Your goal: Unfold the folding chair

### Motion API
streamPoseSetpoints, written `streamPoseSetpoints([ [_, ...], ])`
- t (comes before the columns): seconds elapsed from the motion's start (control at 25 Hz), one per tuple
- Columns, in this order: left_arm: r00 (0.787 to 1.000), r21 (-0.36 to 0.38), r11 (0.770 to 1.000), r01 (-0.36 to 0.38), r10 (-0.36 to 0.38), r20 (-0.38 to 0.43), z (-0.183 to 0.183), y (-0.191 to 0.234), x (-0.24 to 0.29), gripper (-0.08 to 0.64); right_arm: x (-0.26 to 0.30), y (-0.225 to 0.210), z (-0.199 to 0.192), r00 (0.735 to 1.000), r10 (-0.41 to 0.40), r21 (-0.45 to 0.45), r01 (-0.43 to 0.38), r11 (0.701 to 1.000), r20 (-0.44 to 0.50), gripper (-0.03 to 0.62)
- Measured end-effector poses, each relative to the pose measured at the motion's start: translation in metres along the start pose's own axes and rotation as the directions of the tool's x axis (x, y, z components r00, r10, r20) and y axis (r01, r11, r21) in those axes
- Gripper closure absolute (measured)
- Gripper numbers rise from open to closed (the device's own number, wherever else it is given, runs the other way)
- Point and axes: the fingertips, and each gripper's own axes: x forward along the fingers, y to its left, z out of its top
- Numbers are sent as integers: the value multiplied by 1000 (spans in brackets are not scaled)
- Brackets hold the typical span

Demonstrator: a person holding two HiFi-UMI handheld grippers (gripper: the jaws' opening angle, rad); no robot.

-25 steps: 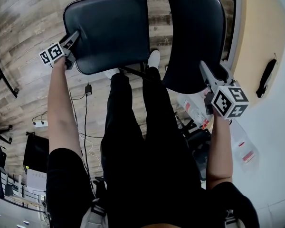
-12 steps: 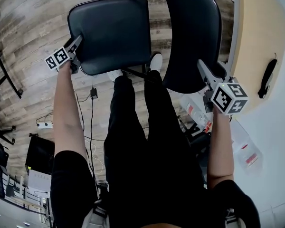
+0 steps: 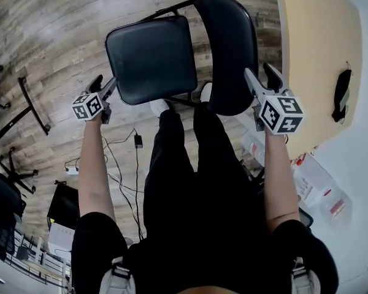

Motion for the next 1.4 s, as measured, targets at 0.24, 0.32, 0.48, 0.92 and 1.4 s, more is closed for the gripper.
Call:
streamPoseSetpoints([
  [0.24,994,111,991,73,-81,69,40,-117,-63,227,-47,19,48,979,64,-30,-59,998,194,344],
  [0.32,989,168,979,115,-129,75,52,-163,-80,227,-60,30,59,967,112,-27,-109,994,230,344],
  [0.48,974,272,946,177,-208,89,81,-247,-111,227,-89,59,79,940,196,-102,-174,980,281,344],
  [0.92,923,452,879,152,-290,252,140,-415,-211,227,-196,146,121,768,477,-284,-387,877,428,345],
  [1.4,860,552,832,51,-318,400,155,-504,-303,261,-297,189,136,626,616,-411,-460,787,479,357],
])
